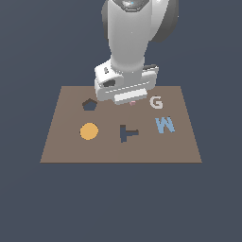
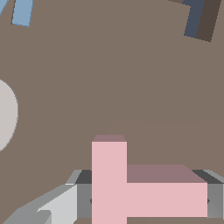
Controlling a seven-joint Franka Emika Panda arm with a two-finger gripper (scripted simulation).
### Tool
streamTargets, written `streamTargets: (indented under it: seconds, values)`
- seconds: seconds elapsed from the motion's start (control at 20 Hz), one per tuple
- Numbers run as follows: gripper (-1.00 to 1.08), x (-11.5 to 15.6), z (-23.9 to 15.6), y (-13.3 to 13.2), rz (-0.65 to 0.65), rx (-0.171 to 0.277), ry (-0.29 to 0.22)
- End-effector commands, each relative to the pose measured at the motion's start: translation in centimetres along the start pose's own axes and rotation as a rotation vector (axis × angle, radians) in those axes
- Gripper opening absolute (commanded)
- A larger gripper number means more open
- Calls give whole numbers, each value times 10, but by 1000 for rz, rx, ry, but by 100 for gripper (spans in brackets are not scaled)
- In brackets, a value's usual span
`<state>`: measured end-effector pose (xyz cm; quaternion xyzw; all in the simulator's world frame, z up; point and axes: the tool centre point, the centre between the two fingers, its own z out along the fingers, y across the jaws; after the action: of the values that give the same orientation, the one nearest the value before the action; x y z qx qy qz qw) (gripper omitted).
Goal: Insert a designated object into the corresponding slot on a board.
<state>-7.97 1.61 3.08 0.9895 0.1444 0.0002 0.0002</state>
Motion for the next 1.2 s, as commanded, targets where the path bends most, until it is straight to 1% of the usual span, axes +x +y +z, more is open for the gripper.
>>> streamTargets:
  seconds: [0.0,0.35,0.6,0.9,1.15]
  values:
    - [-100,0,1,-1,-1,0,0]
    - [-100,0,0,0,-6,0,1]
    - [-100,0,0,3,-43,0,1]
    - [-100,0,-1,9,-131,0,1]
    - [-100,0,-1,17,-242,0,1]
